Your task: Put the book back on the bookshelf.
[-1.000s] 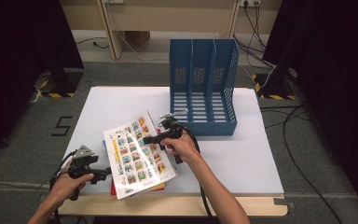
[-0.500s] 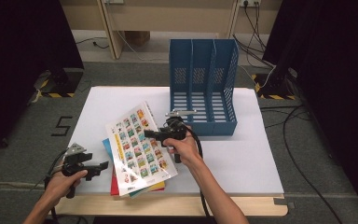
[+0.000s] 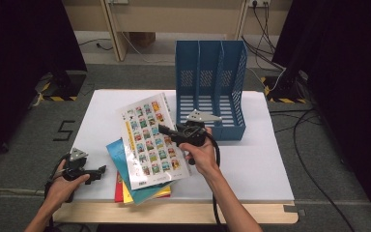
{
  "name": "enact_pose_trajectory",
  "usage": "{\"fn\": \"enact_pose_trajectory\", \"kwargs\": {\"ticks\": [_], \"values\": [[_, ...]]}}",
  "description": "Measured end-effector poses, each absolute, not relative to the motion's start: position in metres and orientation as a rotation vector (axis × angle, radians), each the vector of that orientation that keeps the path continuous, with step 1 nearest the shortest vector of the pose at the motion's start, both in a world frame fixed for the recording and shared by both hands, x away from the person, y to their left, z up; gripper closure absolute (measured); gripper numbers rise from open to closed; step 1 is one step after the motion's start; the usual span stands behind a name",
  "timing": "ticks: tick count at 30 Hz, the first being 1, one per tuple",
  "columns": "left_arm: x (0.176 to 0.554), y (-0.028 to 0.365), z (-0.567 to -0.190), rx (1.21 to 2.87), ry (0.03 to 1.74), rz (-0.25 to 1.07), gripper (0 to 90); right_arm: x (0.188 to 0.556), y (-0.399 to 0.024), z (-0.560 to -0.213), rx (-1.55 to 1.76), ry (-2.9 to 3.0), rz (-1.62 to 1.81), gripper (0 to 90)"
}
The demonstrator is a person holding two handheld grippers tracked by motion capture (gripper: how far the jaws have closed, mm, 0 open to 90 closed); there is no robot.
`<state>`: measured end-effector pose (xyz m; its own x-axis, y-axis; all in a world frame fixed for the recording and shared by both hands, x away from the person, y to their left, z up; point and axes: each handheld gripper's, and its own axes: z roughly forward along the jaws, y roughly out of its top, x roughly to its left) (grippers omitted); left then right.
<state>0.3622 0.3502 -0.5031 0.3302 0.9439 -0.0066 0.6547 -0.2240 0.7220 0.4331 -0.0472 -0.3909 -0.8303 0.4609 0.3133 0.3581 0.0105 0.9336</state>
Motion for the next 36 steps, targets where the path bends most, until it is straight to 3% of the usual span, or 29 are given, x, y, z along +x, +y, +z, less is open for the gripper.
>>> {"fn": "enact_pose_trajectory", "kwargs": {"ticks": [17, 27, 36], "values": [[0.362, 0.35, -0.504, 1.961, 1.399, 0.591, 10.8, 0.409, -0.106, -0.361, 0.813, 1.883, 1.983, 71.3], [0.362, 0.35, -0.504, 1.961, 1.399, 0.586, 10.9, 0.388, -0.145, -0.362, 0.83, 1.725, 1.923, 71.4], [0.362, 0.35, -0.503, 1.964, 1.401, 0.584, 10.8, 0.376, -0.174, -0.385, 0.864, 1.641, 1.887, 71.2]]}}
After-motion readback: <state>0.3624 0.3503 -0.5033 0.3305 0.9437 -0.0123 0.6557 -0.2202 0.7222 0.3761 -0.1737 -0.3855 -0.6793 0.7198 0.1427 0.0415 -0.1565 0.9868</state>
